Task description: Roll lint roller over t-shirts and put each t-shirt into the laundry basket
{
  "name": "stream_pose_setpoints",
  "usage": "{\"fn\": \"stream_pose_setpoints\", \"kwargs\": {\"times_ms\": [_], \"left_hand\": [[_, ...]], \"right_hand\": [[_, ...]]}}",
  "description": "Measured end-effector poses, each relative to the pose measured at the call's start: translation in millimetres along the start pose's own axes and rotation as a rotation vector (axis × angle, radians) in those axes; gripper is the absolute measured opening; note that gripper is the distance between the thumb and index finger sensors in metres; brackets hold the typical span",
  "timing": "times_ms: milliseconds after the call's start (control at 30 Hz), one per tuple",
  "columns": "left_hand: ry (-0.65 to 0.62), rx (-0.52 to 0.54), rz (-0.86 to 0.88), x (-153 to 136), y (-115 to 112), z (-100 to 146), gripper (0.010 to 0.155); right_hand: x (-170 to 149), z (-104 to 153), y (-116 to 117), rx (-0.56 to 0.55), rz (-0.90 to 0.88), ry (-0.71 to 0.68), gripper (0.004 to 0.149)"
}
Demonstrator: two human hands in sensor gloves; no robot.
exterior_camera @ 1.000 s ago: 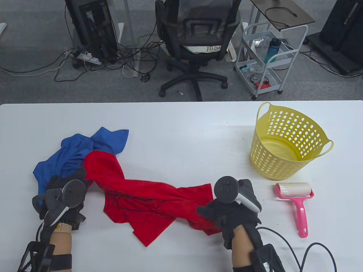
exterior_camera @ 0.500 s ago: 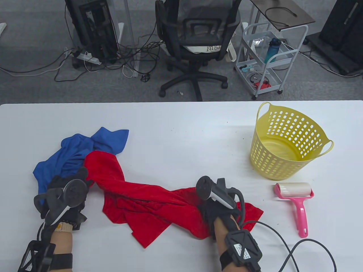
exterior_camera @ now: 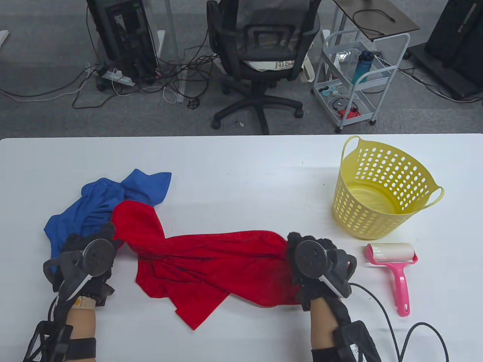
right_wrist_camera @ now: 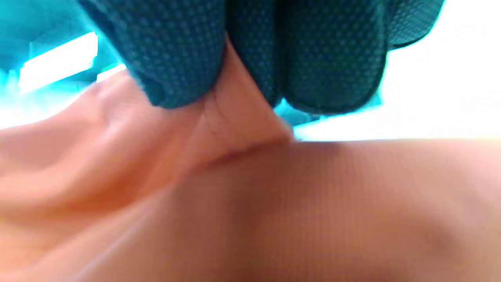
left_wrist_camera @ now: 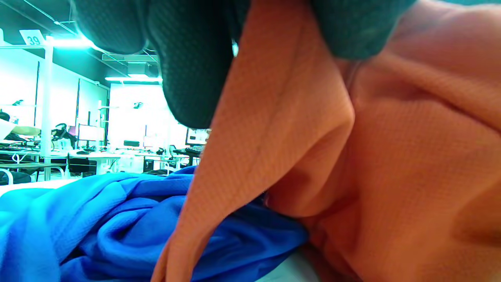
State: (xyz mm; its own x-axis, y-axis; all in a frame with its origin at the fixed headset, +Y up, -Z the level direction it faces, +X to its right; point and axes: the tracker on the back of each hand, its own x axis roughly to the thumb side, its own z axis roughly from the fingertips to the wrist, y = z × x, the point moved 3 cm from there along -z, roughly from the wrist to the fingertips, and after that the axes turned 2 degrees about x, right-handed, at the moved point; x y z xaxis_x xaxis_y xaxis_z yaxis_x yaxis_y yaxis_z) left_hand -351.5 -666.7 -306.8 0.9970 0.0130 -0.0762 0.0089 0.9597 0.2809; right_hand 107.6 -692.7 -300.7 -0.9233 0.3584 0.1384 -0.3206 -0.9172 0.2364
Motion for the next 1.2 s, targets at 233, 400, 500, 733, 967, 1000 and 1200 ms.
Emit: {"fn": "stream_pose_setpoints", "kwargs": {"times_ms": [233, 400, 500, 733, 967, 1000, 1200], "left_hand": [[-0.001, -0.016, -0.013, 0, 0, 1, 0.050], [0.002, -0.019, -0.029, 0, 0, 1, 0.051], [0.013, -0.004, -0.050, -2, 2, 1, 0.052], [0.054, 0.107, 0.131, -13, 26, 5, 0.050], [0.054, 0.171, 0.221, -18, 38, 8, 0.049], [0.057, 0.174, 0.229, -18, 39, 8, 0.049], [0.024, -0.032, 0.180, -10, 15, 2, 0.048]], "right_hand": [[17, 5, 5, -0.055, 0.196, 0.097, 0.055], [46, -8, 51, 0.113, 0.226, -0.083, 0.086], [51, -8, 91, 0.452, 0.205, -0.020, 0.107], [64, -14, 79, 0.209, 0.247, -0.008, 0.075], [49, 2, 26, -0.194, 0.009, -0.031, 0.048], [45, 6, 16, -0.257, -0.010, -0.015, 0.048], [10, 28, -25, -0.467, -0.251, 0.063, 0.046]]}}
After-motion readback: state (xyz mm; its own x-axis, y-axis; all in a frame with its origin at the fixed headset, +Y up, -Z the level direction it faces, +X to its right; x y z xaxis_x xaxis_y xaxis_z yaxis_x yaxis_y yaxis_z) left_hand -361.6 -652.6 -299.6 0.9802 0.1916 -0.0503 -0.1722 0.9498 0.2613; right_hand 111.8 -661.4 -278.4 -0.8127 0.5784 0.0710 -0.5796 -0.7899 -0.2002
